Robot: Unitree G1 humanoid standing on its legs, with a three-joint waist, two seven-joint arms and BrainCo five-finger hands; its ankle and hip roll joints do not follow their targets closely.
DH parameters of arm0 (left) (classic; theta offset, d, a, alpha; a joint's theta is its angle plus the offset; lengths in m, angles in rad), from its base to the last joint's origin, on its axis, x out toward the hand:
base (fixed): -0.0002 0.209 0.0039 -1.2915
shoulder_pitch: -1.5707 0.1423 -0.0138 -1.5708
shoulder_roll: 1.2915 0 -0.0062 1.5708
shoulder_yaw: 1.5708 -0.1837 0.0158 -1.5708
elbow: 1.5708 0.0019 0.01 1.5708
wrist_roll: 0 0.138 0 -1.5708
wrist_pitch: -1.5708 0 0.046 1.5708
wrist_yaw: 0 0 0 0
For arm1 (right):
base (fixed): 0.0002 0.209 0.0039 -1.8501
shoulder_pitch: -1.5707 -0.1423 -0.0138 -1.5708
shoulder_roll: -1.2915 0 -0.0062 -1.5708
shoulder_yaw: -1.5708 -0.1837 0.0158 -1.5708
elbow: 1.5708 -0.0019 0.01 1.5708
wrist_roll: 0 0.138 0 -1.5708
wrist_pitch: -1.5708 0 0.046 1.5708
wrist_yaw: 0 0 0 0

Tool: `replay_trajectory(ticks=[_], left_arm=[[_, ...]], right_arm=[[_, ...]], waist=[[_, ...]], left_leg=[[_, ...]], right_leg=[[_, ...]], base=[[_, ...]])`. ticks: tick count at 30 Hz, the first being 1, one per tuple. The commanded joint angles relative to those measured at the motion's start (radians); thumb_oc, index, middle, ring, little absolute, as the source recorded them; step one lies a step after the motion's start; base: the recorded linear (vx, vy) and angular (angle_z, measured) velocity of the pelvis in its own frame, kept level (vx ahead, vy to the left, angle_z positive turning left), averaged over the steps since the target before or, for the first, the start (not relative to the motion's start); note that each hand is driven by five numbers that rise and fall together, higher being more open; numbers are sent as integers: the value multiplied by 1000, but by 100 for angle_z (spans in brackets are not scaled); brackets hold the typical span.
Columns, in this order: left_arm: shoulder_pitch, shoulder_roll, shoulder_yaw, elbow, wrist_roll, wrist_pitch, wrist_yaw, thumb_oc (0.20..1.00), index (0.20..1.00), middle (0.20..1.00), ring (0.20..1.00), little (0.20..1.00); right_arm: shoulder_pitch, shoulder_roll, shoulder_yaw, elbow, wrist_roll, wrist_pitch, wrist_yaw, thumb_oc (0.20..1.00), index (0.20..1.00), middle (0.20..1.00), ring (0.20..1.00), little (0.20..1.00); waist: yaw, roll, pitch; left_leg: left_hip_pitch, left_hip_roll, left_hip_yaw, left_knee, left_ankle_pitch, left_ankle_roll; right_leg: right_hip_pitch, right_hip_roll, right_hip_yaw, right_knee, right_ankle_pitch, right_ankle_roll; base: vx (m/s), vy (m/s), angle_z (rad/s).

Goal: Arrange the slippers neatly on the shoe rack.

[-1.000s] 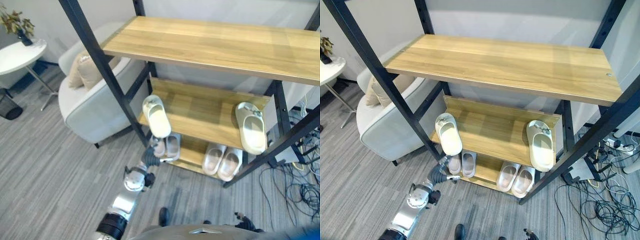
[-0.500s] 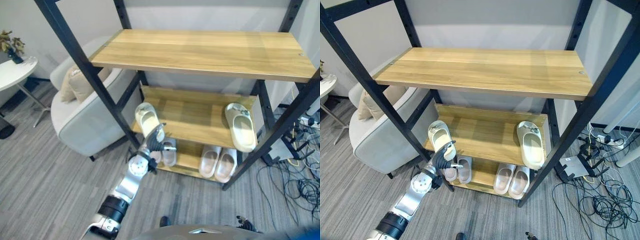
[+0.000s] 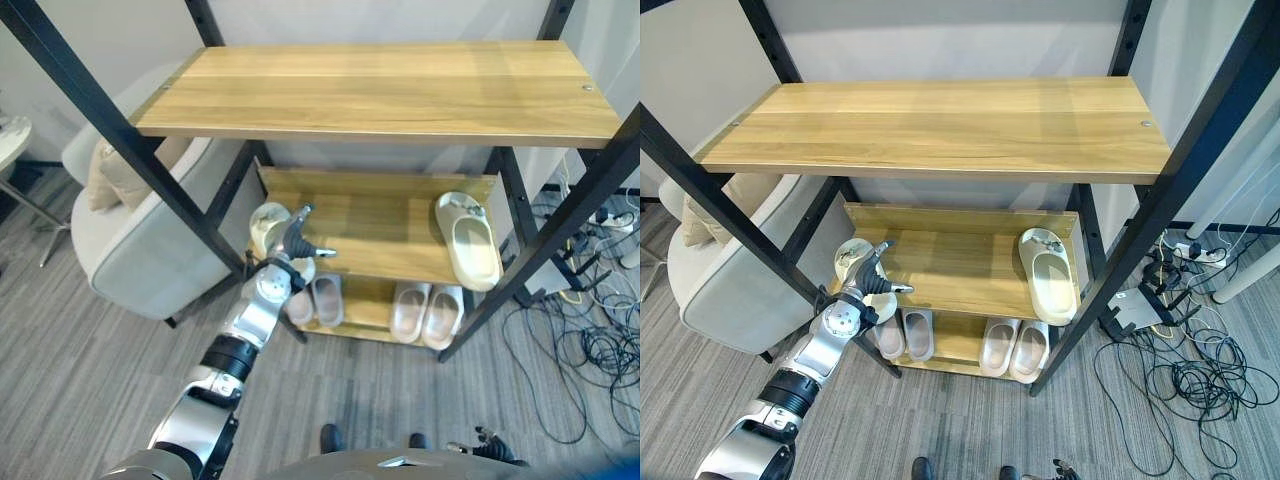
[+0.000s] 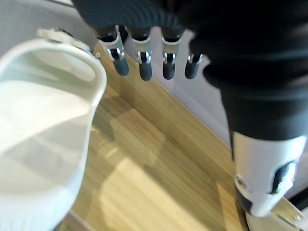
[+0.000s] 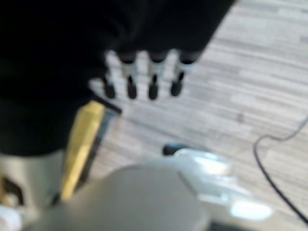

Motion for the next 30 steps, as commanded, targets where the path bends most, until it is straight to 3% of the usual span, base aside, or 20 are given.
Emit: replay_trajectory(ticks=[1, 5, 15, 20, 30], left_arm=[[-134, 38, 67, 78, 26, -51, 82, 1000, 1000, 1000, 1000, 1000], [-184, 64, 59, 160, 75, -30, 147, 1000, 1000, 1000, 1000, 1000], [-207, 92, 31, 238, 119, -5, 194, 1000, 1000, 1000, 1000, 1000], [-269, 100, -14, 354, 165, 20, 286, 1000, 1000, 1000, 1000, 1000], [-322, 110, -20, 417, 150, 29, 392, 1000, 1000, 1000, 1000, 1000]], right_arm=[[10, 1, -29, -9, 6, 13, -23, 1000, 1000, 1000, 1000, 1000], [15, 9, -24, 10, 2, 1, -44, 1000, 1000, 1000, 1000, 1000], [0, 31, -25, 13, 0, -9, -67, 1000, 1000, 1000, 1000, 1000], [-18, 24, -27, 14, -3, -7, -71, 1000, 1000, 1000, 1000, 1000], [-27, 28, -29, 14, -8, -5, -94, 1000, 1000, 1000, 1000, 1000]], waist=[[-2, 25, 22], [8, 24, 17], [3, 16, 22], [-1, 13, 27], [1, 6, 36]], left_leg=[[33, -38, -45, 3, -35, 12], [19, -45, -52, 3, -32, 17], [2, -48, -43, 3, -34, 24], [-11, -49, -41, 3, -34, 24], [-39, -51, -40, 3, -31, 25]], right_leg=[[-49, 5, 136, 35, 60, 9], [-56, 3, 131, 16, 70, 13], [-60, -4, 138, -22, 94, 24], [-60, -8, 144, -48, 107, 29], [-68, -14, 150, -80, 123, 36]], base=[[0, 0, 0], [9, -6, -3], [1, 0, -1], [4, 0, -2], [4, -1, 0]])
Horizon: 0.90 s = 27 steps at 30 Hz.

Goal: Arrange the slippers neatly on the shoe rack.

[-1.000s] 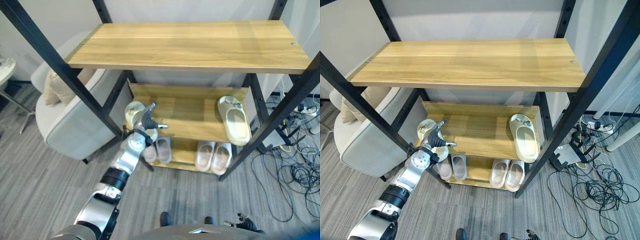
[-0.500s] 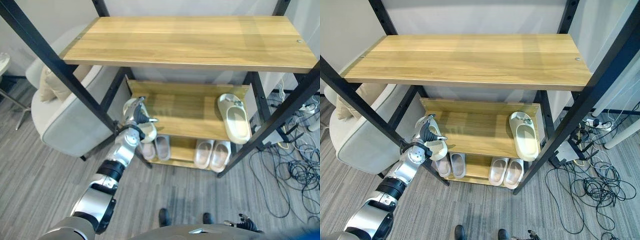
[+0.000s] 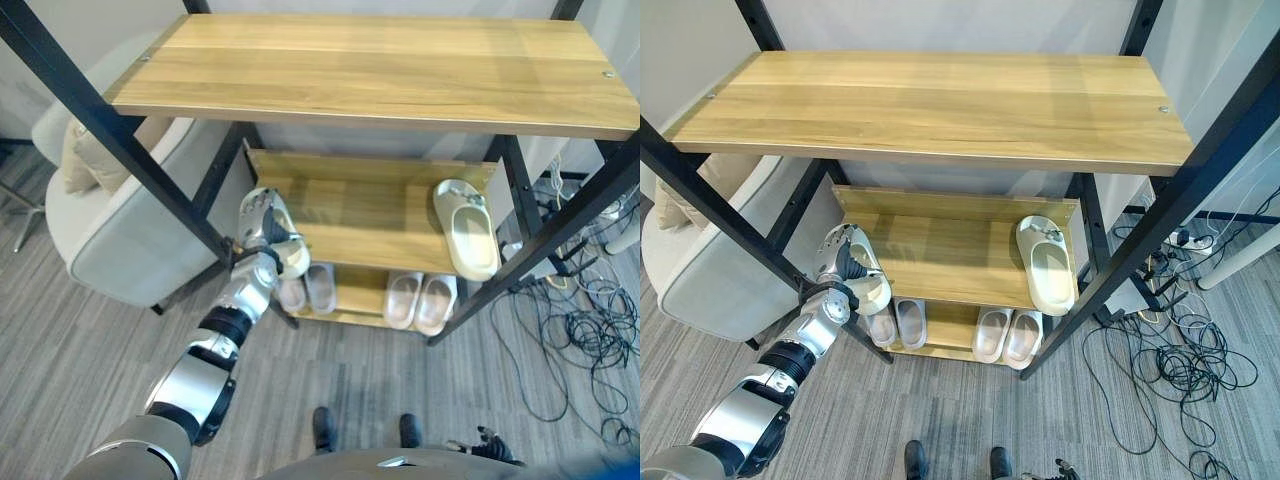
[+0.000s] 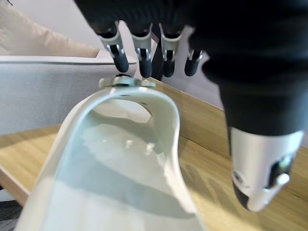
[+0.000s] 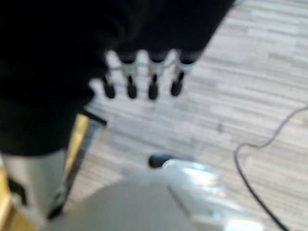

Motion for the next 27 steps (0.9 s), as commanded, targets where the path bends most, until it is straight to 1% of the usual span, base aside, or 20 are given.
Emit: replay_trajectory(ticks=[1, 5, 8, 11, 14, 16, 20, 21, 22, 25, 27], left_arm=[[-137, 50, 58, 52, 35, -9, 74, 1000, 1000, 1000, 1000, 1000], [-155, 61, 52, 67, 45, 8, 99, 1000, 1000, 1000, 1000, 1000], [-192, 59, 38, 144, 59, 69, 119, 1000, 1000, 1000, 1000, 1000], [-236, 30, 43, 211, 44, 120, 134, 1000, 1000, 1000, 1000, 1000], [-262, 18, 39, 274, 33, 145, 162, 1000, 1000, 1000, 1000, 1000], [-285, 12, 30, 319, 15, 146, 196, 1000, 1000, 1000, 1000, 1000], [-400, -5, -38, 483, -22, 151, 263, 1000, 1000, 1000, 1000, 1000], [-426, -13, -50, 528, -35, 152, 273, 564, 564, 564, 564, 564], [-460, -18, -63, 584, -65, 158, 292, 200, 200, 200, 200, 200], [-522, -44, -79, 703, -125, 164, 315, 200, 200, 200, 200, 200], [-550, -52, -93, 733, -142, 156, 332, 200, 200, 200, 200, 200]], right_arm=[[-19, 8, -23, -7, -7, -3, -23, 1000, 1000, 1000, 1000, 1000], [-18, 15, -24, -6, -8, -5, -31, 1000, 1000, 1000, 1000, 1000], [-28, 11, -33, -8, -4, 2, -28, 1000, 1000, 1000, 1000, 1000], [-21, 23, -34, -19, -4, 2, -36, 1000, 1000, 1000, 1000, 1000], [-22, 32, -36, -25, 0, 2, -33, 1000, 1000, 1000, 1000, 1000], [-29, 34, -35, -25, -1, 4, -33, 1000, 1000, 1000, 1000, 1000], [-43, 36, -17, -24, -8, -1, -32, 1000, 1000, 1000, 1000, 1000], [-45, 35, -17, -26, -9, -3, -33, 1000, 1000, 1000, 1000, 1000], [-57, 30, -21, -31, -4, -3, -31, 1000, 1000, 1000, 1000, 1000], [-76, 35, -23, -36, -1, -3, -29, 1000, 1000, 1000, 1000, 1000], [-77, 32, -24, -40, -2, -3, -26, 1000, 1000, 1000, 1000, 1000]], waist=[[4, 30, 54], [5, 30, 55], [3, 30, 59], [2, 27, 64], [-1, 22, 64], [-4, 20, 68], [-11, 12, 76], [-12, 9, 76], [-14, 6, 77], [-17, -2, 79], [-19, -8, 80]], left_leg=[[49, -48, -60, 3, -46, 17], [51, -48, -63, 3, -47, 18], [51, -49, -66, 3, -46, 17], [51, -48, -69, 3, -46, 16], [51, -46, -70, 3, -46, 15], [46, -47, -70, 3, -45, 15], [24, -43, -64, 3, -41, 13], [18, -43, -63, 3, -41, 13], [8, -42, -62, 3, -41, 12], [-13, -41, -55, 3, -39, 10], [-23, -41, -46, 3, -40, 9]], right_leg=[[6, -14, 127, -28, 72, 27], [12, -15, 124, -35, 69, 28], [19, -19, 118, -44, 70, 30], [27, -22, 112, -56, 73, 32], [31, -21, 113, -62, 73, 32], [29, -22, 113, -64, 74, 33], [14, -22, 116, -79, 90, 37], [11, -22, 119, -85, 94, 37], [5, -23, 118, -92, 98, 38], [-14, -23, 121, -101, 110, 40], [-25, -23, 127, -105, 117, 41]], base=[[0, 0, 0], [28, 4, 0], [39, 14, 0], [0, 0, 0], [21, -3, 0], [0, 0, 0], [0, 0, 0], [0, 0, 0], [0, 0, 0], [-9, -2, -5], [-6, -9, -13]])
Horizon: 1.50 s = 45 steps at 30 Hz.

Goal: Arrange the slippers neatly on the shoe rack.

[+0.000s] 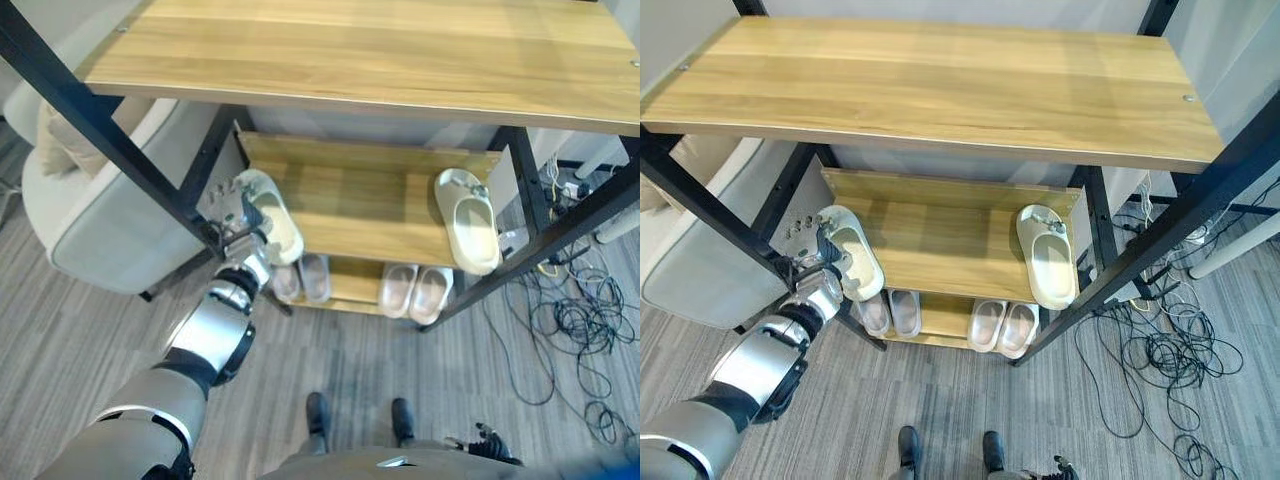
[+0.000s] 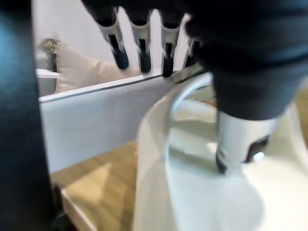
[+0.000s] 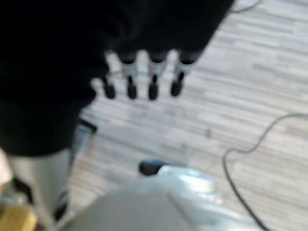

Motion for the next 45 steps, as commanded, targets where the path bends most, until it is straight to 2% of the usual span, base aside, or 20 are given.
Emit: replay_trajectory(ticks=[1, 7, 12, 20, 27, 33, 42, 45], left_arm=[[-170, -20, -7, 158, -54, -1, 57, 200, 200, 200, 200, 200], [-147, -79, 22, 87, -47, -62, 97, 200, 200, 200, 200, 200], [-88, -124, 44, -42, -13, -105, 126, 200, 200, 200, 200, 200], [-76, -170, 31, -155, 45, -155, 177, 200, 200, 200, 200, 200], [-119, -245, 23, -125, 44, -200, 211, 200, 200, 200, 200, 200], [-184, -268, 10, -51, 20, -215, 269, 200, 200, 200, 200, 200], [-255, -311, 1, 24, -5, -213, 278, 200, 200, 200, 200, 200], [-275, -337, 27, 58, -37, -207, 272, 200, 200, 200, 200, 200]], right_arm=[[-40, 7, -26, -36, -1, -1, 5, 1000, 1000, 1000, 1000, 1000], [-24, 22, -16, -40, 7, -2, -2, 1000, 1000, 1000, 1000, 1000], [-25, 27, -13, -51, 25, 0, -5, 1000, 1000, 1000, 1000, 1000], [-66, 5, -17, -42, 49, 5, -10, 1000, 1000, 1000, 1000, 1000], [-96, -3, -12, -23, 51, 2, -22, 1000, 1000, 1000, 1000, 1000], [-140, -18, -7, -9, 55, 4, -29, 1000, 1000, 1000, 1000, 1000], [-161, -23, -7, 5, 60, -5, -48, 1000, 1000, 1000, 1000, 1000], [-182, -21, -6, 13, 69, -3, -49, 1000, 1000, 1000, 1000, 1000]], waist=[[7, 25, 67], [3, 27, 70], [5, 34, 77], [-3, 53, 99], [-26, 79, 125], [-46, 81, 150], [-64, 80, 165], [-70, 81, 167]], left_leg=[[52, -40, -65, 3, -45, 4], [56, -38, -65, 3, -47, 2], [72, -36, -65, 3, -47, -4], [89, -36, -54, 3, -47, -10], [85, -33, -15, 3, -46, -20], [67, -24, 18, 3, -43, -30], [45, -8, 63, 3, -38, -47], [38, -4, 73, 3, -34, -54]], right_leg=[[31, -21, 109, -43, 65, 32], [30, -17, 112, -40, 56, 28], [38, -16, 112, -36, 53, 24], [40, -15, 121, -24, 51, 19], [6, -7, 163, -9, 60, 10], [-40, 8, 194, 5, 77, 2], [-94, 34, 227, 24, 91, -11], [-111, 42, 232, 33, 92, -16]], base=[[0, -12, -11], [17, -16, 0], [30, -35, -1], [0, -8, 0], [-2, -32, -11], [-26, -33, -15], [-5, -52, -18], [8, -50, -8]])
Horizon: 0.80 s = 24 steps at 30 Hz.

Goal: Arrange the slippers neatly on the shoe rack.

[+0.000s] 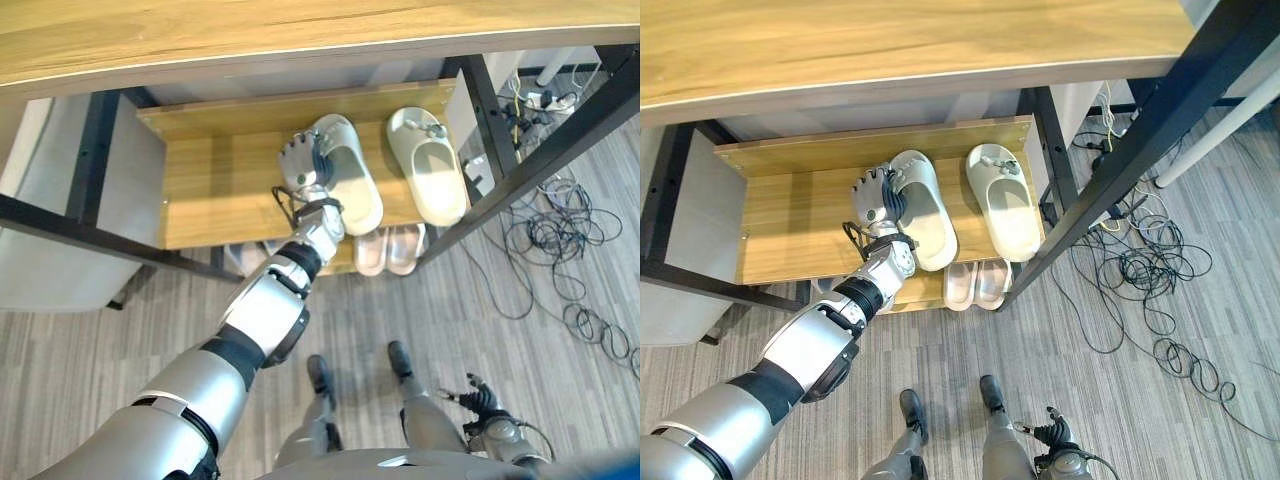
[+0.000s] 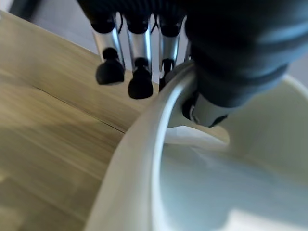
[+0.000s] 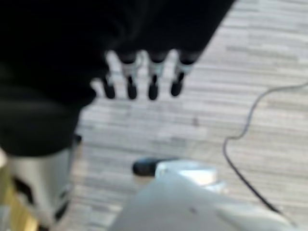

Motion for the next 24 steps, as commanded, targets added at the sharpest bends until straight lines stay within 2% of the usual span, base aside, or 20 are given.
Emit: replay_trajectory(ticks=[1, 6, 7, 8, 9, 10, 13, 15, 16, 17, 18, 19, 24], left_arm=[[-171, -53, 66, 148, -44, -22, -5, 200, 200, 200, 200, 200], [-204, -71, 44, 152, -28, -8, -4, 200, 200, 200, 200, 200], [-208, -74, 42, 156, -27, -5, -4, 250, 250, 250, 250, 250], [-209, -77, 41, 161, -25, -2, -4, 363, 363, 363, 363, 363], [-208, -81, 43, 166, -26, -2, -4, 416, 416, 416, 416, 416], [-206, -85, 46, 171, -29, -2, -4, 429, 429, 429, 429, 429], [-201, -91, 53, 177, -37, 1, -7, 373, 373, 373, 373, 373], [-200, -95, 53, 177, -38, 4, -5, 388, 388, 388, 388, 388], [-204, -97, 52, 177, -36, 6, -4, 448, 448, 448, 448, 448], [-203, -102, 51, 175, -29, 8, -2, 573, 573, 573, 573, 573], [-199, -106, 48, 178, -28, 10, -3, 871, 871, 871, 871, 871], [-194, -108, 48, 179, -28, 11, -4, 1000, 1000, 1000, 1000, 1000], [-185, -116, 66, 172, -33, -4, -19, 1000, 1000, 1000, 1000, 1000]], right_arm=[[-31, -16, -7, 0, 28, -5, -13, 1000, 1000, 1000, 1000, 1000], [-35, -11, -2, 1, 28, -10, -16, 1000, 1000, 1000, 1000, 1000], [-37, -11, -3, 2, 29, -11, -16, 1000, 1000, 1000, 1000, 1000], [-40, -13, -6, 5, 33, -12, -15, 1000, 1000, 1000, 1000, 1000], [-40, -12, -7, 6, 34, -13, -14, 1000, 1000, 1000, 1000, 1000], [-40, -11, -7, 6, 35, -15, -13, 1000, 1000, 1000, 1000, 1000], [-39, -13, -7, 11, 34, -16, -14, 1000, 1000, 1000, 1000, 1000], [-39, -14, -7, 14, 33, -17, -15, 1000, 1000, 1000, 1000, 1000], [-38, -13, -7, 16, 32, -18, -17, 1000, 1000, 1000, 1000, 1000], [-39, -9, -7, 21, 33, -21, -20, 1000, 1000, 1000, 1000, 1000], [-39, -10, -7, 23, 35, -23, -16, 1000, 1000, 1000, 1000, 1000], [-39, -11, -8, 25, 36, -24, -16, 1000, 1000, 1000, 1000, 1000], [-40, -10, -10, 43, 37, -24, -18, 1000, 1000, 1000, 1000, 1000]], waist=[[-13, 29, 57], [-18, 32, 61], [-19, 33, 61], [-18, 33, 59], [-19, 34, 58], [-19, 35, 56], [-18, 38, 52], [-19, 40, 51], [-20, 40, 51], [-23, 41, 47], [-24, 41, 45], [-24, 42, 43], [-22, 44, 31]], left_leg=[[88, -7, -54, 3, -40, -59], [81, -3, -47, 3, -40, -64], [79, -3, -46, 3, -40, -65], [79, -1, -46, 3, -40, -66], [78, -1, -46, 3, -39, -67], [78, 0, -46, 3, -39, -67], [76, 0, -52, 3, -37, -68], [74, 0, -54, 3, -36, -68], [72, 0, -54, 3, -36, -69], [70, 1, -55, 3, -36, -69], [69, 0, -56, 3, -36, -69], [69, 0, -57, 3, -37, -69], [63, 0, -60, 3, -38, -69]], right_leg=[[16, 40, 79, 17, 62, -37], [3, 46, 83, 18, 67, -40], [1, 47, 84, 19, 68, -41], [-2, 48, 83, 20, 68, -42], [-4, 48, 82, 20, 68, -43], [-4, 48, 82, 21, 68, -43], [-8, 48, 80, 26, 67, -43], [-10, 48, 80, 27, 66, -44], [-12, 48, 77, 27, 66, -44], [-18, 50, 75, 30, 66, -46], [-19, 50, 75, 30, 66, -46], [-20, 50, 75, 31, 66, -46], [-29, 48, 71, 31, 67, -46]], base=[[12, -43, -6], [6, -21, -7], [8, -22, -3], [0, 0, 0], [0, 0, 0], [0, 0, 0], [0, 0, 0], [0, 0, 0], [0, 0, 0], [0, 0, 0], [0, 0, 0], [0, 0, 0], [0, 0, 0]])
